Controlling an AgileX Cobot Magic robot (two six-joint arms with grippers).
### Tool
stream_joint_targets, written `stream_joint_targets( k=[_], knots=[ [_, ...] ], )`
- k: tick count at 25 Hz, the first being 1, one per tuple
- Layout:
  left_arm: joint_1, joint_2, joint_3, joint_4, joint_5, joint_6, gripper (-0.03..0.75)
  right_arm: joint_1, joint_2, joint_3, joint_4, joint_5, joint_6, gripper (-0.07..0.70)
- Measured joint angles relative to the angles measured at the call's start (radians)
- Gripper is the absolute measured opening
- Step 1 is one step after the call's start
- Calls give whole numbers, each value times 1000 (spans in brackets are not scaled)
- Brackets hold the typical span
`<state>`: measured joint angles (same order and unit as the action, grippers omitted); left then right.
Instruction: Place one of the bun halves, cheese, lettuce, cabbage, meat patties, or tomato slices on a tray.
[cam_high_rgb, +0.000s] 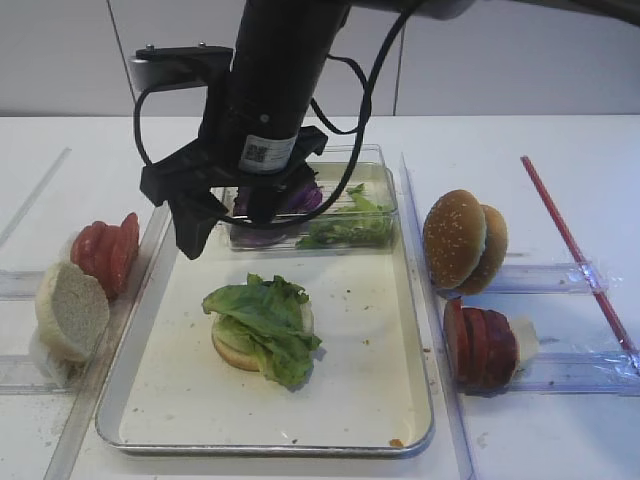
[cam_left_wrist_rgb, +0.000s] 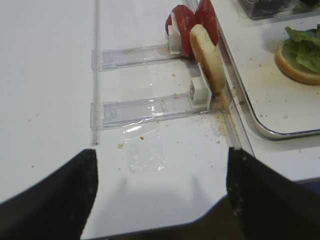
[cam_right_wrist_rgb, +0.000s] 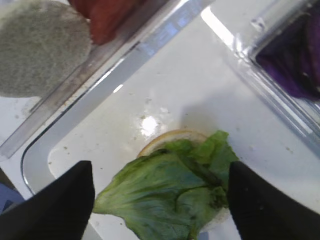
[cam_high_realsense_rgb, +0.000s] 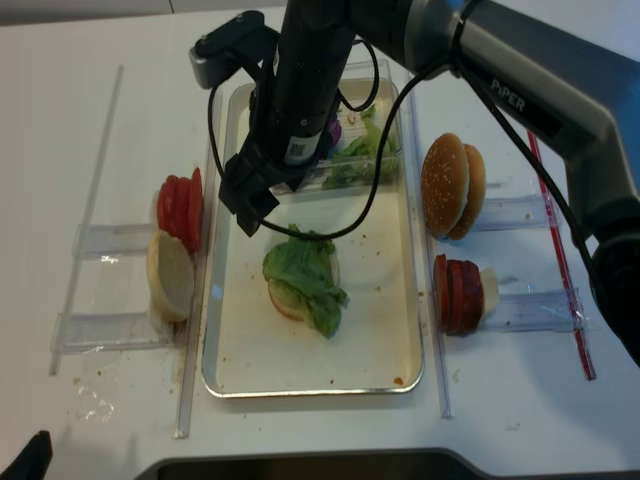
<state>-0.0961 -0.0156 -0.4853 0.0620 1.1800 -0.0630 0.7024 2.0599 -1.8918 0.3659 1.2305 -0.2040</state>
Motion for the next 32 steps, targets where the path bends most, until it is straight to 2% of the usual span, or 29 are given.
stream_joint_targets(
  k=[3,5,10,15,23,32],
  knots=[
    [0,0,0,0,0,0,492,0,0,0,-61,2,117,563],
    [0,0,0,0,0,0,492,-2,-2,0,-80,4,155,563],
    [0,0,0,0,0,0,492,-31,-38,0,-89,6,147,563],
    [0,0,0,0,0,0,492,-101,-86,0,-88,8,138,563],
    [0,0,0,0,0,0,492,-255,-145,0,-91,12,138,563],
    [0,0,0,0,0,0,492,-435,-245,102,-139,13,107,562]
  ],
)
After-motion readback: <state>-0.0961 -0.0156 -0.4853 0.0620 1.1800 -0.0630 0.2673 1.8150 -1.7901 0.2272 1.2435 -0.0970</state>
